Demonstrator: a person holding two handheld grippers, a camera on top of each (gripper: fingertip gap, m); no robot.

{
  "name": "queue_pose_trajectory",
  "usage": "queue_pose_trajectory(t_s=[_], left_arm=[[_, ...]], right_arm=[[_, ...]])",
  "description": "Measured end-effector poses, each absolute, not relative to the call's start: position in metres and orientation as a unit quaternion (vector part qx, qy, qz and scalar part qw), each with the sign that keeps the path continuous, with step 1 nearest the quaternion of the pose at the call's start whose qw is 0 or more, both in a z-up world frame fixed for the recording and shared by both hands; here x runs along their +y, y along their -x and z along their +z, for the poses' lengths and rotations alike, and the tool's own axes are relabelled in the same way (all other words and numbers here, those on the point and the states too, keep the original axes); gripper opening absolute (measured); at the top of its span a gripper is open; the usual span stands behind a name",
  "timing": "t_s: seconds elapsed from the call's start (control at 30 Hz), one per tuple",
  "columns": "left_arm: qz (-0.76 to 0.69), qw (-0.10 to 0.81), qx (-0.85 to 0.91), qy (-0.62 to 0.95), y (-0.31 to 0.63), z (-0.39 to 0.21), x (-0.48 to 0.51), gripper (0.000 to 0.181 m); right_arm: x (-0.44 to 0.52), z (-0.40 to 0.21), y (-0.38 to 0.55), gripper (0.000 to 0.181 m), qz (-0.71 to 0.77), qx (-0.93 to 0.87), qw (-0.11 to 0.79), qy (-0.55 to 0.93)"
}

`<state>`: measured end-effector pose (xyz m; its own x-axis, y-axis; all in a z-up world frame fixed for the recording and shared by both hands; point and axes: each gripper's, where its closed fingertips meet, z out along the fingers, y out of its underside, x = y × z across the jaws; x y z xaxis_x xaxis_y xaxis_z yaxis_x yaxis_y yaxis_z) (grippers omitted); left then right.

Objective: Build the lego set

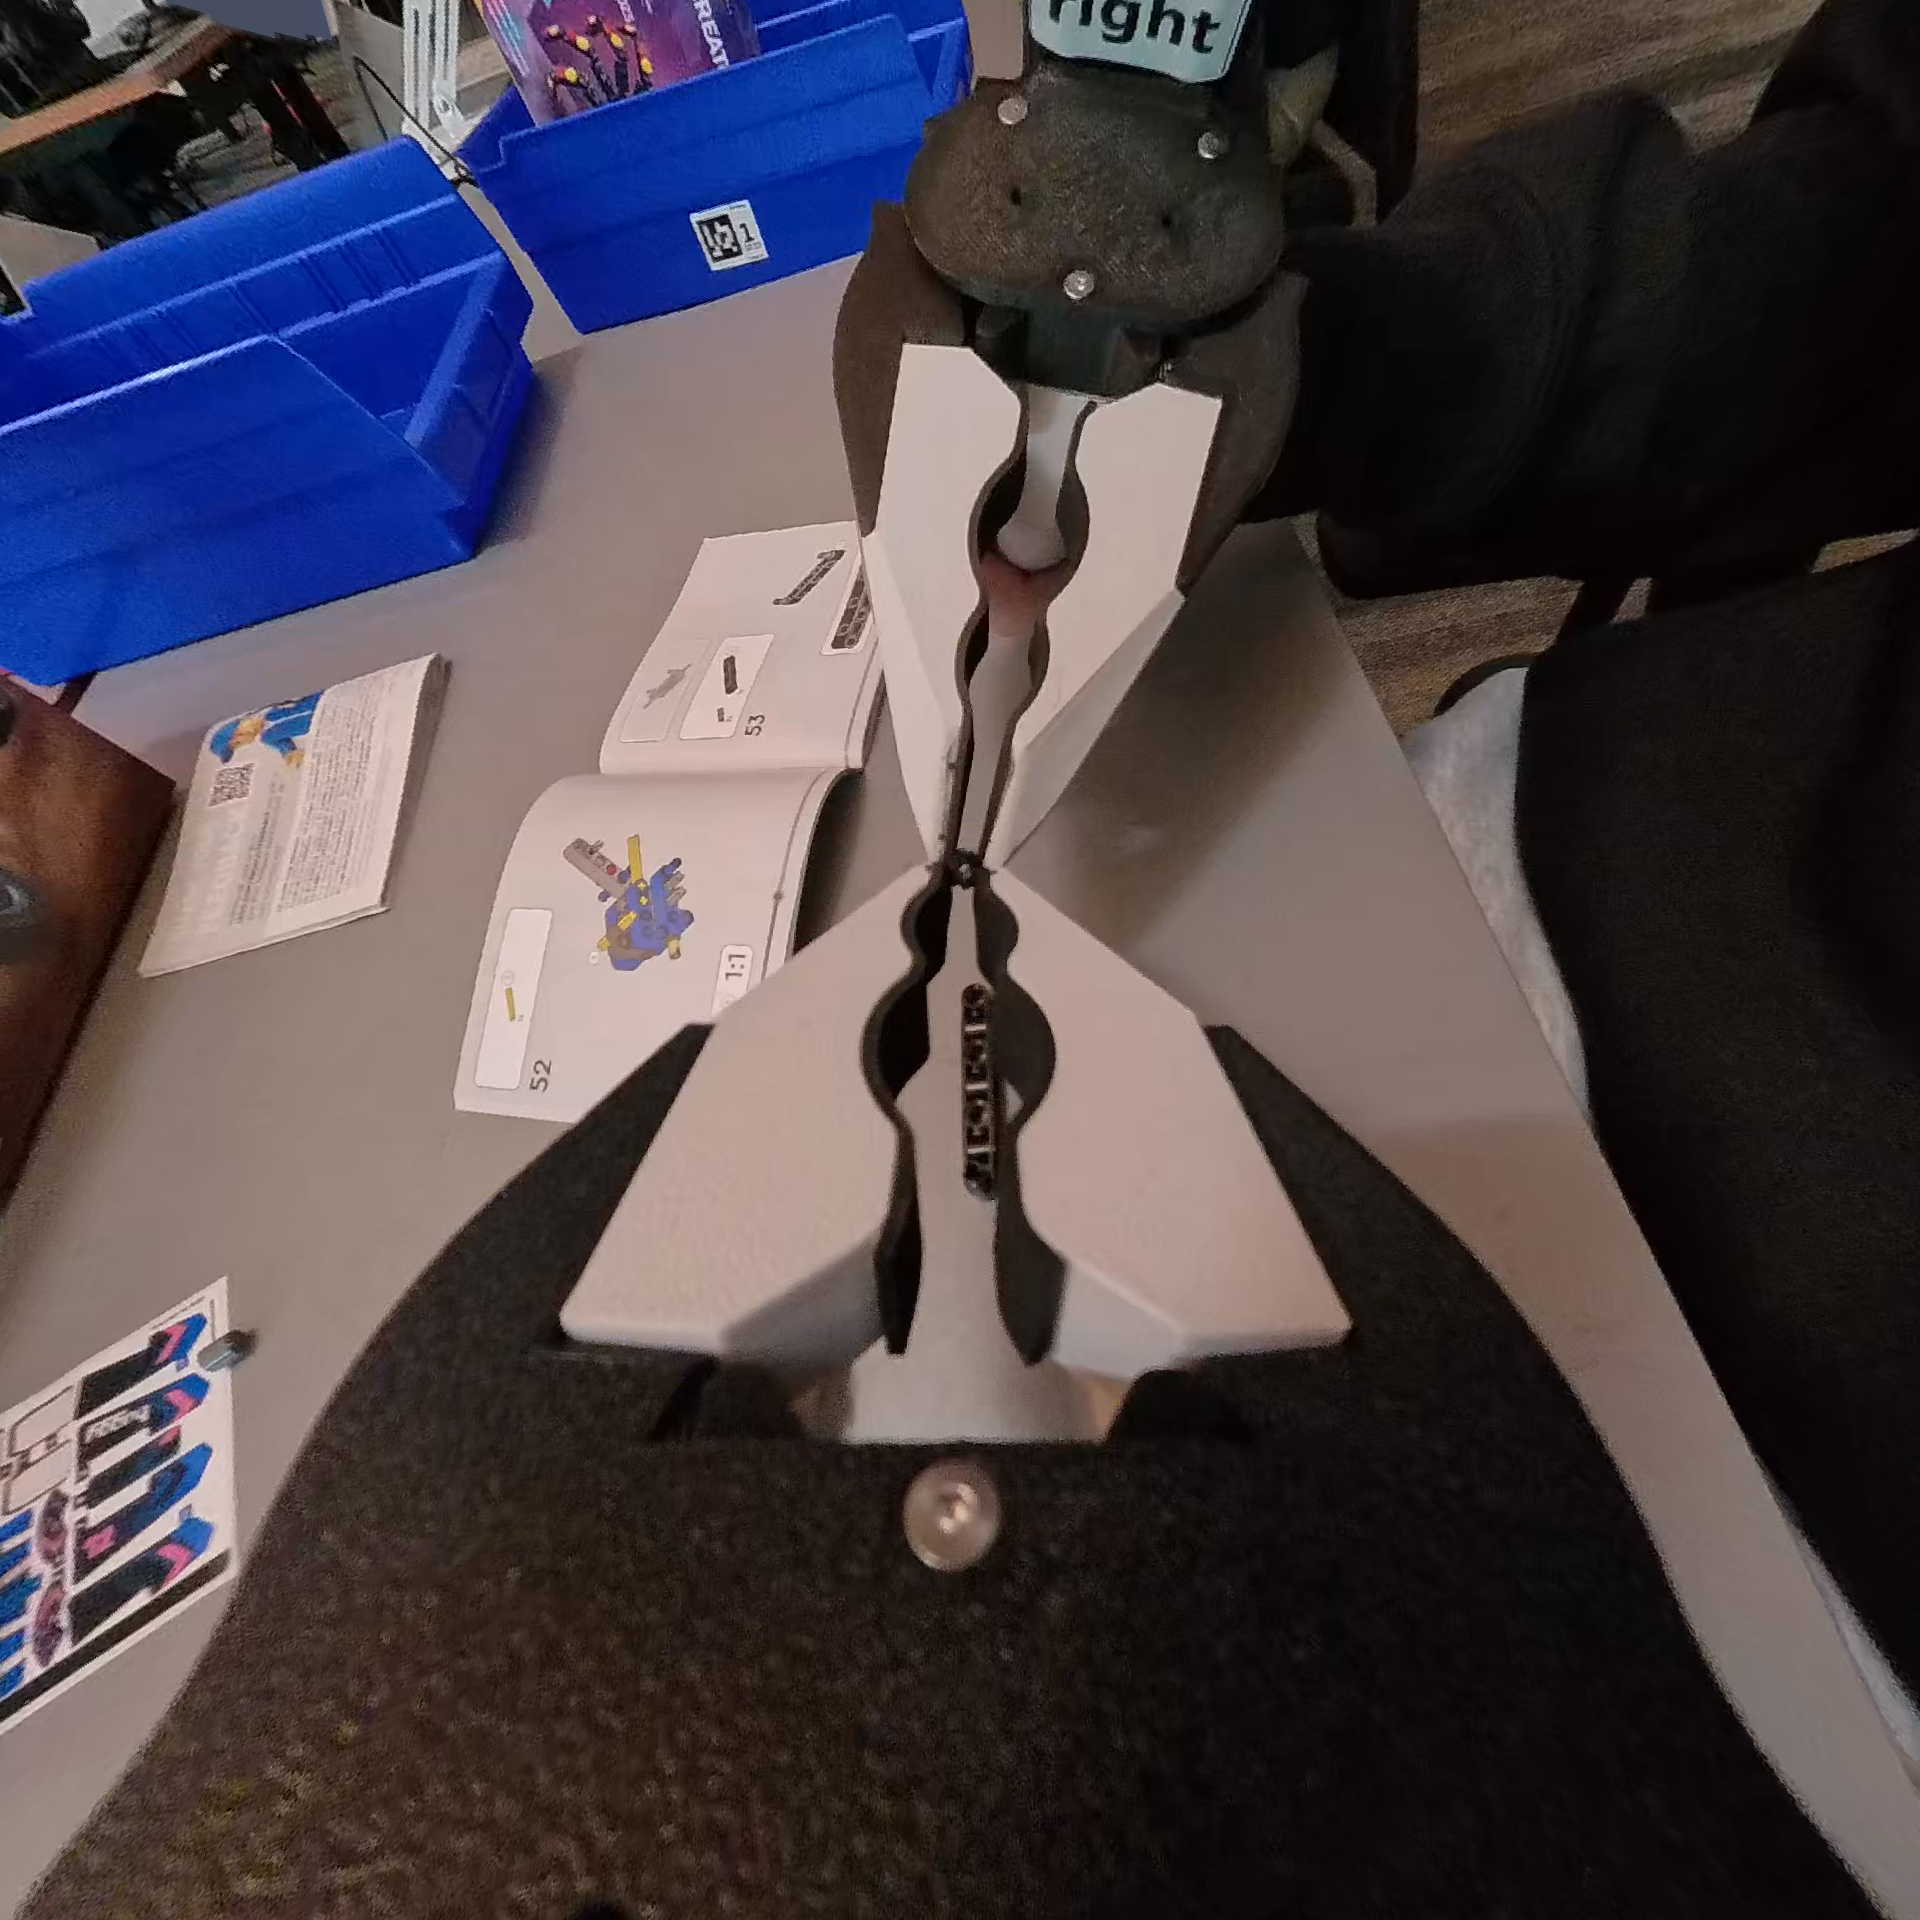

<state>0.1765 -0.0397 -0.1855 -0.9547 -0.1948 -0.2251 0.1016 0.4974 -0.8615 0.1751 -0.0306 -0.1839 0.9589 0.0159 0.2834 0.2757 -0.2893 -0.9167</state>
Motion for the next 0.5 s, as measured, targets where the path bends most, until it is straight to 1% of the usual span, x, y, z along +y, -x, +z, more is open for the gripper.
queue_pose_trajectory(t_s=[0.5], left_arm=[[-0.501,0.153,0.852,0.013,-0.1736,-0.1845,-0.0395,0.003]], right_arm=[[-0.0304,-0.1922,-0.1738,0.003,-0.094,-0.093,0.575,0.807]])
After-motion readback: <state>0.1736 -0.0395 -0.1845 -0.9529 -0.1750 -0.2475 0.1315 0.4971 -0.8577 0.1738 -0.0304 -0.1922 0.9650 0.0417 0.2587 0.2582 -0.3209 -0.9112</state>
